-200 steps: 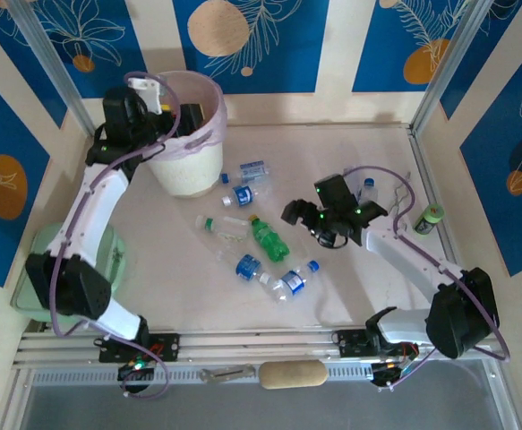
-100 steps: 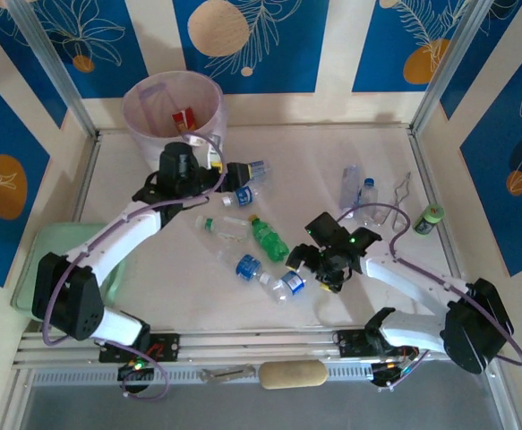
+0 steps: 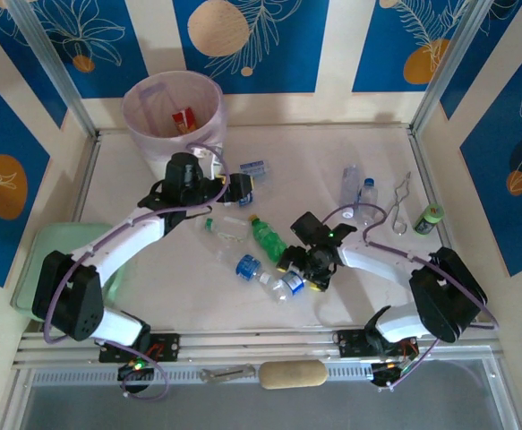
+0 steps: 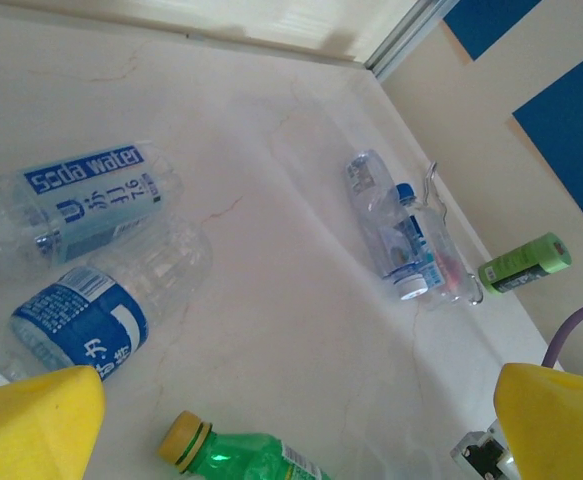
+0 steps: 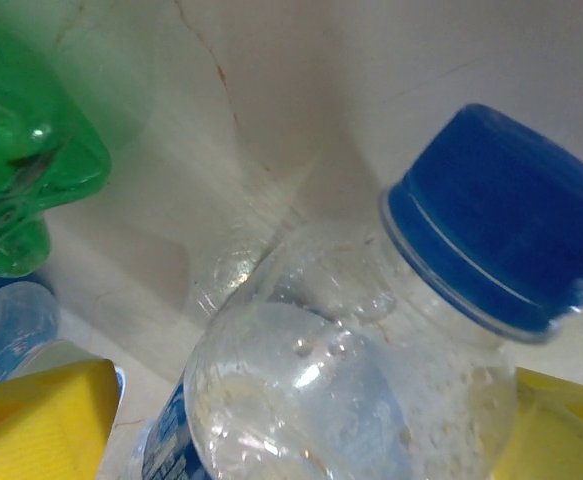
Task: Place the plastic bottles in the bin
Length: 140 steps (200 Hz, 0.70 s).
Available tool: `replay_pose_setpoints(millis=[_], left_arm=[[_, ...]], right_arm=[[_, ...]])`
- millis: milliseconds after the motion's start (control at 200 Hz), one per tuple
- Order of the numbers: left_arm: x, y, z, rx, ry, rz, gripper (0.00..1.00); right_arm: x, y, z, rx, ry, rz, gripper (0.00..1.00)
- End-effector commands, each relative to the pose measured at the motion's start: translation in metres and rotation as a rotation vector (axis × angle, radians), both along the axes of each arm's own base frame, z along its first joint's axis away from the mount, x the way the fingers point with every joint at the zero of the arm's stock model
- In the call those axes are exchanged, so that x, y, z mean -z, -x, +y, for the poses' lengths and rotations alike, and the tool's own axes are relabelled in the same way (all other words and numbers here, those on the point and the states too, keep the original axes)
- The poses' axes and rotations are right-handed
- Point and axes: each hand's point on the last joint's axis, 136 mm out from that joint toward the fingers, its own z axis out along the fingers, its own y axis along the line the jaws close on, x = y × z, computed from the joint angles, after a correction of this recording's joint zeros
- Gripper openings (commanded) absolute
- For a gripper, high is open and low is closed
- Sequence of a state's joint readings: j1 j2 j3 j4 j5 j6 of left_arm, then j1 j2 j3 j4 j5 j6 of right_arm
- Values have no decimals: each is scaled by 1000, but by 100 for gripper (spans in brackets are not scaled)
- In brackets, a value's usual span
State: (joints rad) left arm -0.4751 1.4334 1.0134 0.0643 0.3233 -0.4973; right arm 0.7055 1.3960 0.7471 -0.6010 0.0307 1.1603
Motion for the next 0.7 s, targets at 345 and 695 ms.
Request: replay_pose_setpoints(millis=[345,695], left_arm=[[-6,1,1,-19,6,-18,100],[-4,3,4,-25,1,-19,100]], right_arm=[[3,-13,5,-33,52,-33,74],[-1,-21,-6,-18,83,-101,57]])
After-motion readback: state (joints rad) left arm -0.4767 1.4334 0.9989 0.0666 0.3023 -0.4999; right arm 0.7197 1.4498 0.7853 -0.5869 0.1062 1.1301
